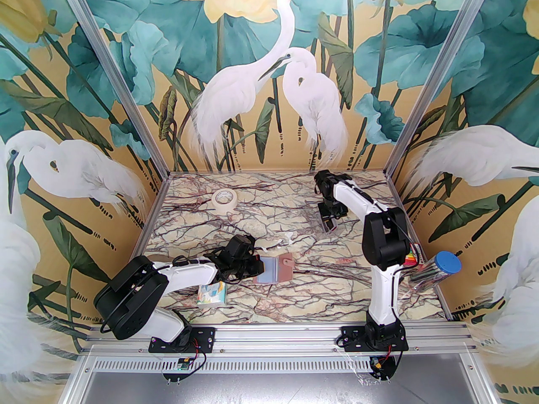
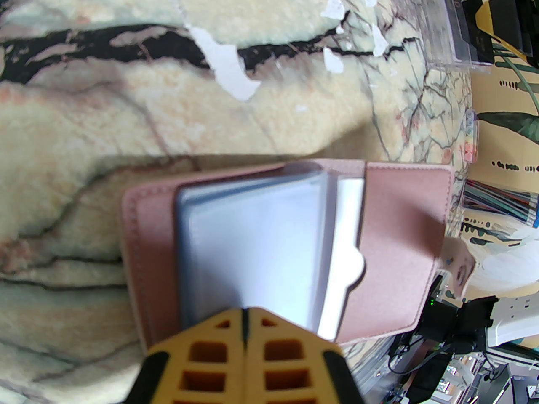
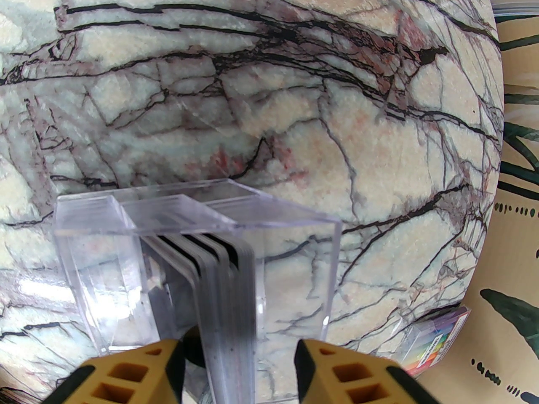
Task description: Put the credit cards into the card holder
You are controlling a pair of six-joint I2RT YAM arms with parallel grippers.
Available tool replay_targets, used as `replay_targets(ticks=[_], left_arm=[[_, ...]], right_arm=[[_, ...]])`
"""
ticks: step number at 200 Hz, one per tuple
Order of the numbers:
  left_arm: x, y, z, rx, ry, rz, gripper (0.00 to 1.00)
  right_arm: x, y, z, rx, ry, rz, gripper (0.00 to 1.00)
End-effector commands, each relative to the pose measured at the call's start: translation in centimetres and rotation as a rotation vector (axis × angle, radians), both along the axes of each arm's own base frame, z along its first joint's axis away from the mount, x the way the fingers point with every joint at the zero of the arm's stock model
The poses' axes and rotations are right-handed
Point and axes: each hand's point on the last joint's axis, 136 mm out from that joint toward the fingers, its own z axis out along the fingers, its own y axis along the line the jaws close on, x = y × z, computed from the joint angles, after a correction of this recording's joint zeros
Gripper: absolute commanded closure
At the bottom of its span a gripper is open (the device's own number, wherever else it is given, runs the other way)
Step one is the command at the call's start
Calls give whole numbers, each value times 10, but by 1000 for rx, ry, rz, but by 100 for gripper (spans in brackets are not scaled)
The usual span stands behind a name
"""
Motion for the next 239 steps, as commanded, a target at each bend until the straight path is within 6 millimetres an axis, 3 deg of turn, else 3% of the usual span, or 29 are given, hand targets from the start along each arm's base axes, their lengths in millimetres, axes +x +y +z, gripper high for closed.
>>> replay_targets(ticks=[1, 134, 239], left_arm=[[-1, 8, -13, 69, 19, 4, 100], [-1, 8, -13, 77, 24, -1, 100], [-2, 7, -13, 77, 28, -3, 100]], right_arm=[[4, -8, 10, -31, -24, -29, 55], [1, -5, 22, 7, -44, -63, 89], [-6, 6, 41, 95, -59, -83, 100]])
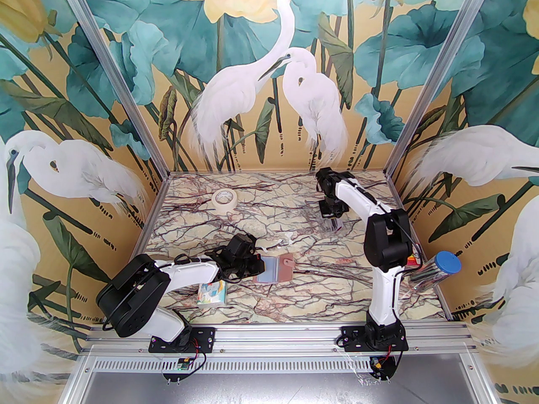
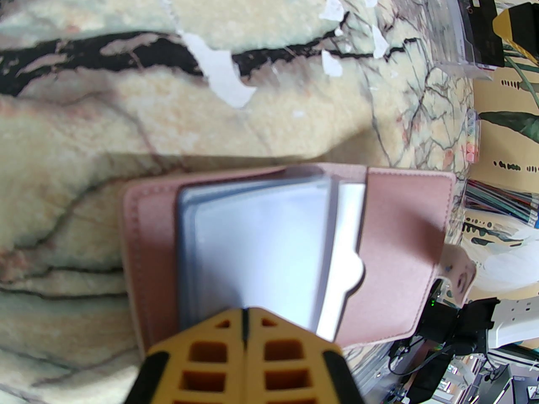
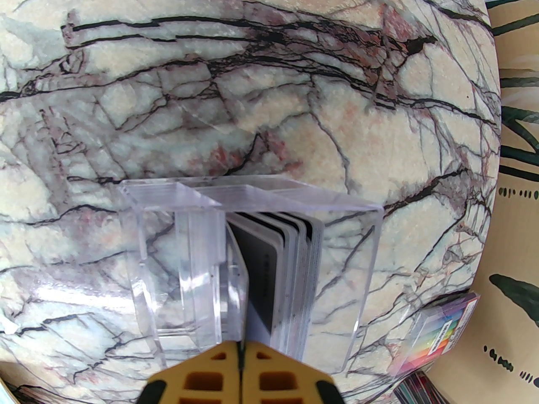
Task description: Put the credit cards into the card holder
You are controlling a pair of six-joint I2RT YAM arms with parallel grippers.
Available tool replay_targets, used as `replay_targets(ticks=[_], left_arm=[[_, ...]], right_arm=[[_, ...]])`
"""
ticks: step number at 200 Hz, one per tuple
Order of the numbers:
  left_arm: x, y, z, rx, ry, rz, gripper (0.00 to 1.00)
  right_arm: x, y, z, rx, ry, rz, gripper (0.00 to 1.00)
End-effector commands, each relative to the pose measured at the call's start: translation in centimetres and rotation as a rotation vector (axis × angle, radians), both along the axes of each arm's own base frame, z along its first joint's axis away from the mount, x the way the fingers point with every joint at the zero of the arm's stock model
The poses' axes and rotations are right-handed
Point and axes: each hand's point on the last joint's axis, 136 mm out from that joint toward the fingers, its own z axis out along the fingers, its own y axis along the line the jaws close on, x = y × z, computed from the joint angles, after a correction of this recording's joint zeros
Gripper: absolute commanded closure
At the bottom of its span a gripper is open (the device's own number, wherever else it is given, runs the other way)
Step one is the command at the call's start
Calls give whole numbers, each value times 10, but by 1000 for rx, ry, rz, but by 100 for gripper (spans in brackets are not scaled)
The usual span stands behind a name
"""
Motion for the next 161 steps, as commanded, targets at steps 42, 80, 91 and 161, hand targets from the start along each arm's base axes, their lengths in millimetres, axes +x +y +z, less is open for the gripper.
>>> replay_targets(ticks=[42, 80, 91, 161], left_arm=[[-3, 8, -12, 67, 23, -1, 100], [-3, 8, -13, 65, 25, 0, 100], [-4, 7, -13, 62, 26, 0, 100], [-1, 4, -9, 41, 14, 2, 100]], right_arm=[[-6, 5, 40, 79, -61, -47, 100], [-14, 9, 63, 130, -100, -68, 100], [-18, 11, 69, 154, -116, -72, 100], [-61, 45, 124, 465, -256, -3, 100]])
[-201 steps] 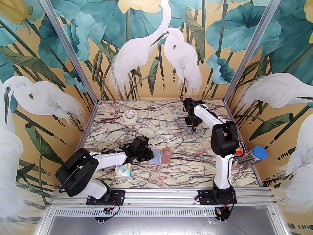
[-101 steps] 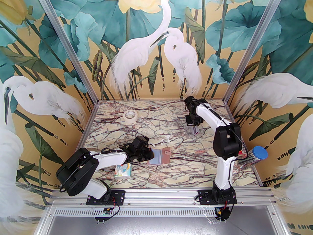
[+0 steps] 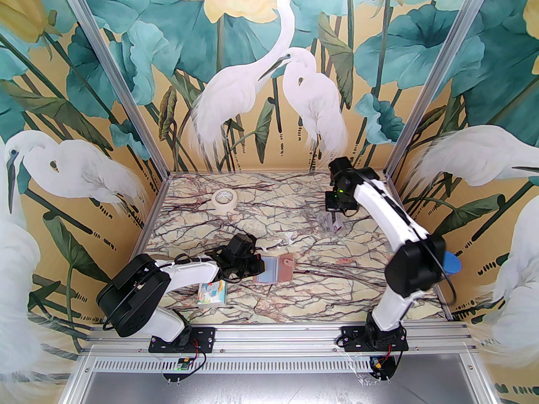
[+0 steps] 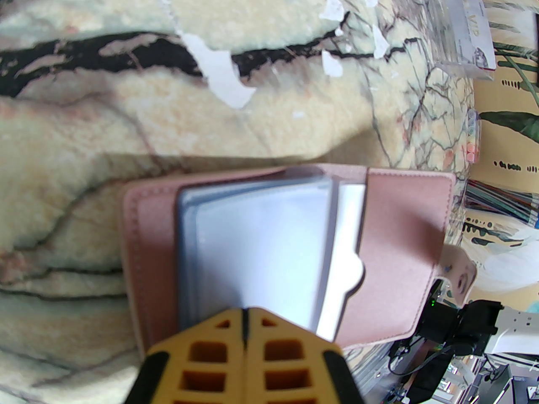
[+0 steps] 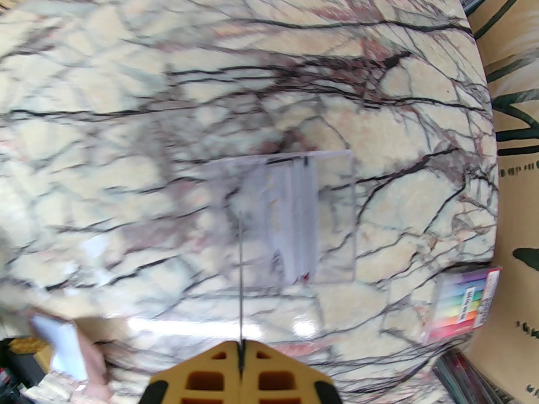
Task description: Put the credit cards into the card holder
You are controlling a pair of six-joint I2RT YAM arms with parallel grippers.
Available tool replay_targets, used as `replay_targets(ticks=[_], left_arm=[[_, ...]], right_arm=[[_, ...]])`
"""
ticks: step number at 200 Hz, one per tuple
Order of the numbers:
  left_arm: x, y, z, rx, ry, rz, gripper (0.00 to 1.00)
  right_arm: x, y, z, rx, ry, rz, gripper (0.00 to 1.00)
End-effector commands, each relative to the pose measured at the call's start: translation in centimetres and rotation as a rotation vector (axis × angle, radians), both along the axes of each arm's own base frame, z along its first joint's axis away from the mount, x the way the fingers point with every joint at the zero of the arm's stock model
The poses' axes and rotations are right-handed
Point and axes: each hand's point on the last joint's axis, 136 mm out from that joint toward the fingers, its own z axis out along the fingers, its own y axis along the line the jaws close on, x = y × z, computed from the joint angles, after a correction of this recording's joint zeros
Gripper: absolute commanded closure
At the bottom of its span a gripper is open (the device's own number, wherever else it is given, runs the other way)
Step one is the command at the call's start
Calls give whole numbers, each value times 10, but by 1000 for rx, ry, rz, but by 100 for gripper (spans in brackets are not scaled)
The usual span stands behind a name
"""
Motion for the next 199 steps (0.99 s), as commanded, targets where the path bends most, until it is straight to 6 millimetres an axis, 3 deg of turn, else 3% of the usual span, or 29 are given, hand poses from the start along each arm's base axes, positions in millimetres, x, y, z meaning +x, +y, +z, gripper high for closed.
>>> replay_targets(ticks=[1, 35, 54, 82, 102, 135, 159, 199], left_arm=[[-2, 4, -9, 40, 12, 1, 100], [-1, 1, 3, 10, -9, -7, 100], [1, -4, 26, -36, -59, -29, 100], [2, -13, 87, -145, -204, -92, 97], [-6, -21, 143, -267, -338, -168, 86], [-36, -28, 230, -495, -534, -316, 67], [-54, -25, 270, -593, -646, -384, 56], [-82, -23, 312, -718, -759, -505, 46]], right_arm=[[-13, 22, 16, 167, -53, 44, 100], [-51, 53, 46, 417, -183, 179, 100], [-75, 69, 67, 556, -289, 276, 100], [-113, 90, 95, 741, -428, 446, 100], [-134, 99, 110, 828, -488, 534, 100], [-162, 118, 125, 915, -502, 663, 100], [-181, 134, 139, 963, -514, 761, 100], [-202, 150, 154, 1018, -509, 851, 100]])
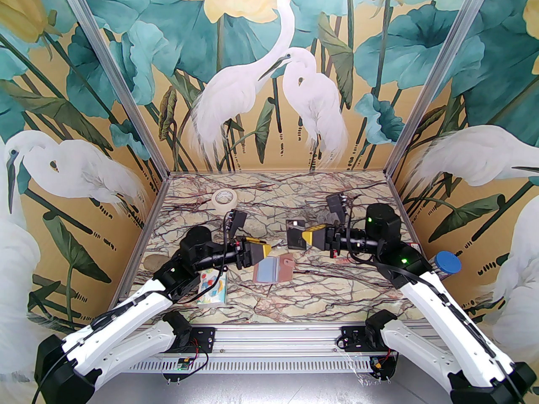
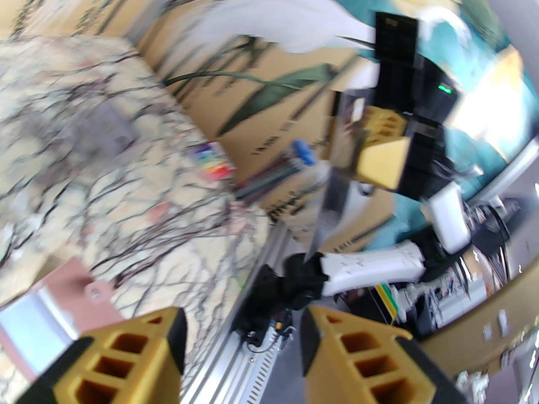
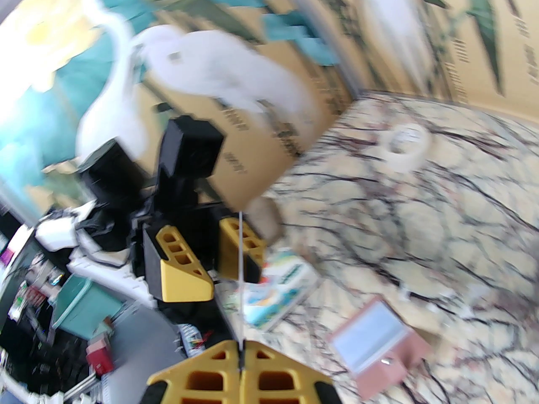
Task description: Put the credit cards into the card holder
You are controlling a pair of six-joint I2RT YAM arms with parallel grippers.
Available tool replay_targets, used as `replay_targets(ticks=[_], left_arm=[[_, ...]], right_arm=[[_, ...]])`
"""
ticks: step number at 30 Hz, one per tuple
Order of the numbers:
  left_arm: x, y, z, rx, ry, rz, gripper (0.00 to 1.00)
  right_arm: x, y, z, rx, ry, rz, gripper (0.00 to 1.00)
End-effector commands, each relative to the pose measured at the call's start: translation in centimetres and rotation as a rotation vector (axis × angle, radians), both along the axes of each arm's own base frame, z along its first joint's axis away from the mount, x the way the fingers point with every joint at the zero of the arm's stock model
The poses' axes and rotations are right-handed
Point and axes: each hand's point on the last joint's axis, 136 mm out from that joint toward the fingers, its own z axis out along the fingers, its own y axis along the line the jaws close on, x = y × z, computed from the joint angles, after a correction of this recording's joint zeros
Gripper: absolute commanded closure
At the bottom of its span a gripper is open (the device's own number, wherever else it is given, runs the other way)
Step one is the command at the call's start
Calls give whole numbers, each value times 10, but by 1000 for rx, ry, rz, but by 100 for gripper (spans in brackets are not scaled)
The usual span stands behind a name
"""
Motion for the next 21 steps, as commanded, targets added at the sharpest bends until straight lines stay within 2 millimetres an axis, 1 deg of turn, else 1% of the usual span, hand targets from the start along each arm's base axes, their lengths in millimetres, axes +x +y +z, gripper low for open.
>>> replay_targets(ticks=[1, 3, 6, 11, 13, 21], left_arm=[[-27, -1, 41, -97, -132, -133, 45], [-34, 1, 51, -127, -164, -156, 42], [-38, 2, 57, -143, -198, -172, 41], [-44, 0, 65, -153, -234, -217, 45], [-46, -1, 67, -156, -246, -230, 47], [-43, -6, 68, -147, -237, -250, 59]], right_arm=[[-13, 7, 21, 61, -39, 64, 100], [-16, 9, 25, 80, -29, 81, 100], [-20, 13, 29, 92, -20, 101, 100], [-26, 19, 35, 114, -5, 140, 100], [-28, 20, 34, 114, 2, 150, 100], [-29, 25, 35, 122, 26, 175, 100]])
